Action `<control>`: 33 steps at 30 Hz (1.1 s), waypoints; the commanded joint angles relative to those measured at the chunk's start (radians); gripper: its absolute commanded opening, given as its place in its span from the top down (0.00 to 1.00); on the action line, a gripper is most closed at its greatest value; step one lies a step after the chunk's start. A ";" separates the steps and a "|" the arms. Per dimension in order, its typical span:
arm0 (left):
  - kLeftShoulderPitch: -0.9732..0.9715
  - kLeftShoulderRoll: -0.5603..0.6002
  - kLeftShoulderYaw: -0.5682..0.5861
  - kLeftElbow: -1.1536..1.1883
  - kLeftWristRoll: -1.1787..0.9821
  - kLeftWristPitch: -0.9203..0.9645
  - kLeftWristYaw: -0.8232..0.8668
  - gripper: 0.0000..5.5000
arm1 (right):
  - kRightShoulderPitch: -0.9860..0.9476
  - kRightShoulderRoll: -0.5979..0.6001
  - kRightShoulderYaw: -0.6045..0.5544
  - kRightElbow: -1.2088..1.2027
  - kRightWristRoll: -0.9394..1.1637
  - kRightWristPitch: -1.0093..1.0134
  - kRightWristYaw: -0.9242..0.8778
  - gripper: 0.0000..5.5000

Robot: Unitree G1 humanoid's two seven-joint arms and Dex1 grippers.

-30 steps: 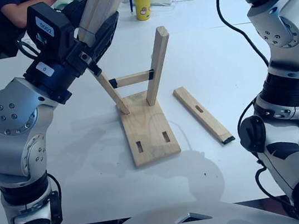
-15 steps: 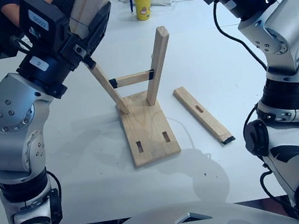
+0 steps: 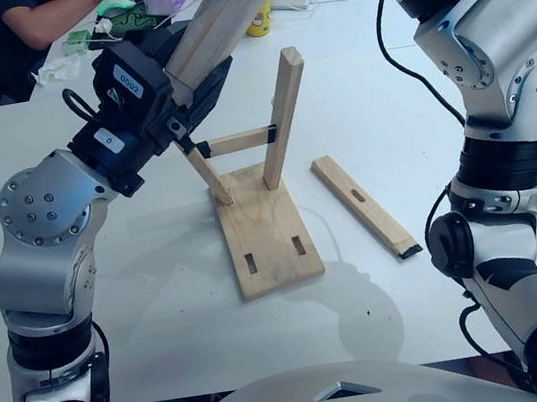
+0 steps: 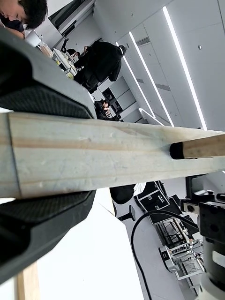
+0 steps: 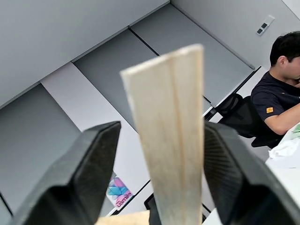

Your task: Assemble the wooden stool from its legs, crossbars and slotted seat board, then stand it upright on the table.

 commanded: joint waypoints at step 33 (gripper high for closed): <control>0.001 -0.020 0.319 -0.015 -0.398 0.206 0.050 0.45 | -0.114 -0.003 -0.120 0.244 -0.543 -0.273 -0.068 0.81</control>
